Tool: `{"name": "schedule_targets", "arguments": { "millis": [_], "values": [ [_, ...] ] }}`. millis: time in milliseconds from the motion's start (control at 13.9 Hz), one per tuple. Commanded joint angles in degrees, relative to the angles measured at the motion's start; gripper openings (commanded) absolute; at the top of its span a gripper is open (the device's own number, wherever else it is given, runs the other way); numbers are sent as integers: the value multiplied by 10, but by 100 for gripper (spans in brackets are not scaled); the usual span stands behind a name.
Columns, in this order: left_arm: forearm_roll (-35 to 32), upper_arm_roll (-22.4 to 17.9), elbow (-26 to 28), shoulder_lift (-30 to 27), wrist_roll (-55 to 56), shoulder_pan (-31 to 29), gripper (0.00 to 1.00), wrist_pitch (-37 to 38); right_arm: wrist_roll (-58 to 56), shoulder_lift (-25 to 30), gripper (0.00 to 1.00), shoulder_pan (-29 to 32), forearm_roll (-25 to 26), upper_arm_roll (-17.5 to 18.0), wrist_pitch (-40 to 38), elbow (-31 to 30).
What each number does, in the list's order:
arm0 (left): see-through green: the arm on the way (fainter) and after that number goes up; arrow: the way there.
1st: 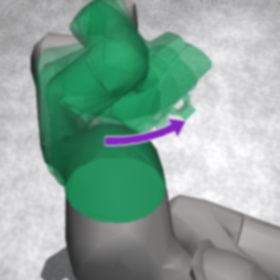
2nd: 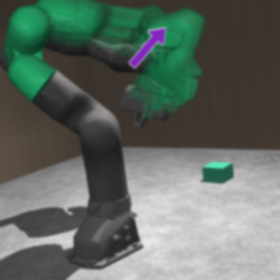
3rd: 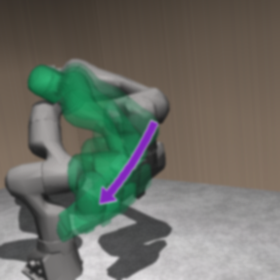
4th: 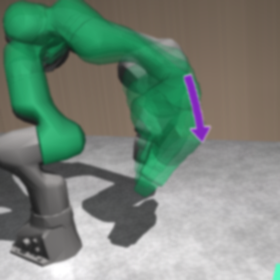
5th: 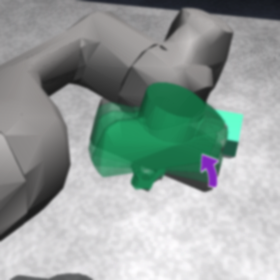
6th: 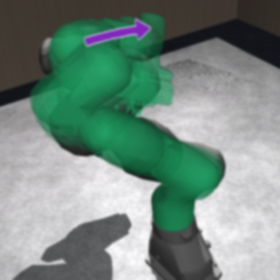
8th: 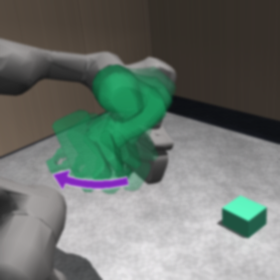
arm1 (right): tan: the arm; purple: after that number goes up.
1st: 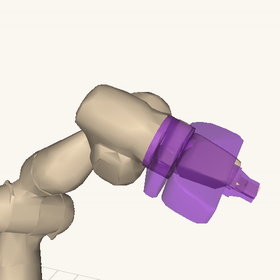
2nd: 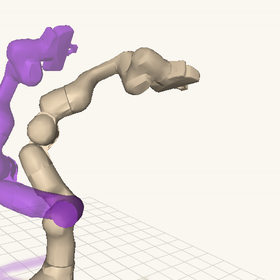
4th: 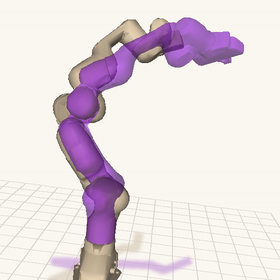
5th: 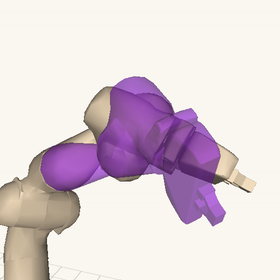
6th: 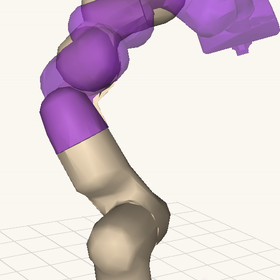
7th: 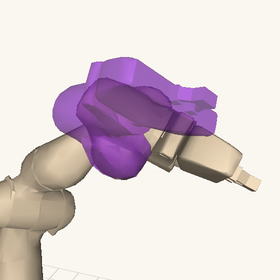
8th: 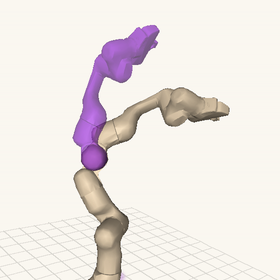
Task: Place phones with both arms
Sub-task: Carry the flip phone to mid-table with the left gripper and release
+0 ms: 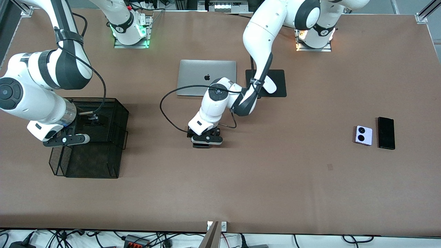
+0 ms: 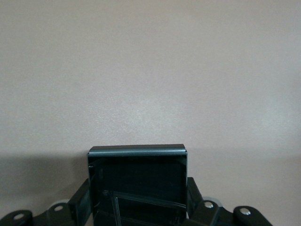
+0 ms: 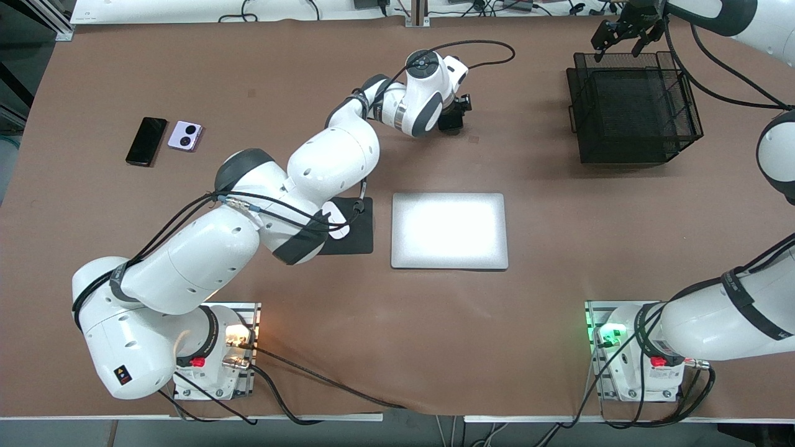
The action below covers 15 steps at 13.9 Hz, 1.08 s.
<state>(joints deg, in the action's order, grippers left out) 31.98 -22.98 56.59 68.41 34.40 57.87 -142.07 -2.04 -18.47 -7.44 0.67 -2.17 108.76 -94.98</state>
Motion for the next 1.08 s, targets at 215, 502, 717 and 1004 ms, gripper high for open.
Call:
{"name": "schedule_targets", "arguments": {
  "millis": [215,502,717,1004],
  "values": [
    [8,-9,-23,9,-7,0,95,0,5,-20,100,-30,-3,0,20,0],
    [-6,27,-12,-27,-23,-46,100,3,5,-22,100,-47,-4,0,23,0],
    [-103,186,145,-164,-75,-170,100,2,5,-22,100,-65,-6,0,24,3],
    [-135,257,262,-266,-164,-302,100,9,5,-28,100,-78,-48,0,25,9]
  ]
}}
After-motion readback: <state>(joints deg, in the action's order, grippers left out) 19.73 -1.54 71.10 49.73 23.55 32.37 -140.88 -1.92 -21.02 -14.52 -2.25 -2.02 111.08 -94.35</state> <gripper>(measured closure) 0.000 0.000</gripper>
